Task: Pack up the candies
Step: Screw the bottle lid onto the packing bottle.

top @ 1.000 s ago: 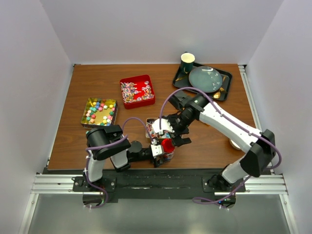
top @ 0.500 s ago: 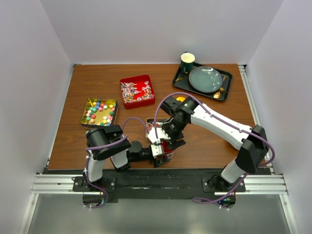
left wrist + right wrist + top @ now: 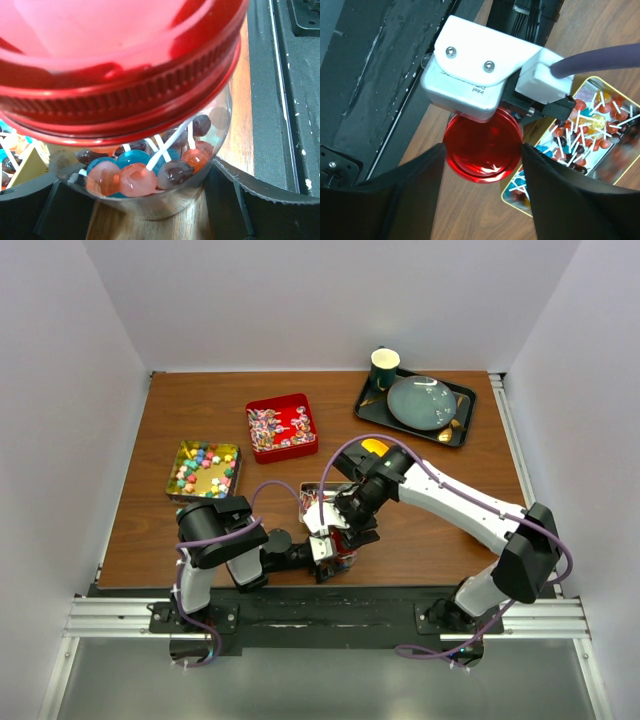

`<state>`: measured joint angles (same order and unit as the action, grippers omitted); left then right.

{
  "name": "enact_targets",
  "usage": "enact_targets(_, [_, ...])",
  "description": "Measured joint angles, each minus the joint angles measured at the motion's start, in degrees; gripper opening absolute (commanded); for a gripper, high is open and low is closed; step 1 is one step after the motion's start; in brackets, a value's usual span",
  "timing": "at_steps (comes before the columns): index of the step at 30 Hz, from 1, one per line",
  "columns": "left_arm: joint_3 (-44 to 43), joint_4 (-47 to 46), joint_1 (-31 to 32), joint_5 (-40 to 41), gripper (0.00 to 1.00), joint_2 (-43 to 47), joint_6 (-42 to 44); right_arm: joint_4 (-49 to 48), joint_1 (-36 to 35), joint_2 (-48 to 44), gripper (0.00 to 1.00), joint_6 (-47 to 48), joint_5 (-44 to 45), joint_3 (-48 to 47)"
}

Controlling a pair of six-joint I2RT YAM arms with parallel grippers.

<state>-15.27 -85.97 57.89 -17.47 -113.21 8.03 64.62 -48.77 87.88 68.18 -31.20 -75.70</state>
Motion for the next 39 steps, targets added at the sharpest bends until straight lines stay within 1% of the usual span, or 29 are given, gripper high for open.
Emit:
enact_targets(3, [-0.02,0.02,0.00,0.00,0.00,0.00,-0.02,-0.79,-0.15,-0.87,0.77,-0.79,0.13,1.20])
enact_targets(5, [-0.02,0.02,0.00,0.00,0.00,-0.02,-0.09,-0.85,-0.28,-0.92,0.77,-1.25,0.07,1.29])
enact_targets(9, [-0.02,0.00,0.00,-0.02,0.00,-0.02,-0.04,-1.18,-0.33,-0.92,0.66,-1.92,0.13,1.29])
enact_targets(17, [-0.02,0.02,0.00,-0.02,0.00,-0.02,-0.11,-5.07,-0.44,-2.45,0.57,-7.15,1.46,3.23])
enact_targets(20, [-0.04,0.02,0.00,-0.02,0.00,-0.02,-0.15,-7.15,-1.20,-3.41,0.54,-11.89,3.17,4.28])
enact_targets(24, [-0.07,0.07,-0.02,0.00,0.00,-0.02,-0.57,-9.25,-1.95,-3.76,0.52,-21.77,6.08,4.52])
enact_targets(25, [-0.07,0.09,-0.02,0.00,0.00,-0.04,-0.66,-9.64,-2.01,-3.76,0.53,-24.39,6.58,4.50])
enact_targets(26, [-0.07,0.09,-0.02,0.00,0.00,-0.04,-0.85,-9.97,-2.08,-3.76,0.57,-26.86,7.17,4.46])
enact_targets(28, [-0.07,0.11,-0.07,0.02,0.00,-0.04,-1.01,-10.40,-2.14,-3.96,0.61,-30.62,8.17,4.44])
enact_targets(29, [-0.07,0.11,-0.07,0.02,0.00,-0.04,-1.01,-10.49,-2.14,-4.15,0.68,-32.09,8.57,4.44])
enact_targets(31, [-0.07,0.07,-0.04,0.00,0.00,-0.02,-0.63,-10.36,-1.11,-4.72,0.74,-34.16,8.76,4.33])
enact_targets(32, [-0.07,0.04,-0.04,-0.02,0.00,-0.02,-0.52,-9.55,-0.48,-4.98,0.80,-34.51,8.20,4.22])
enact_targets(33, [-0.04,0.04,-0.04,-0.02,0.00,-0.02,-0.46,-8.17,0.98,-5.35,0.83,-34.58,7.28,4.02])
enact_targets(36, [-0.04,0.04,-0.04,-0.04,0.00,-0.02,-0.37,-5.03,5.38,-6.82,0.87,-33.73,6.12,2.19])
enact_targets(39, [-0.07,0.04,-0.04,-0.07,0.00,-0.02,-0.37,-2.34,8.72,-7.78,0.89,-30.40,5.09,-1.38])
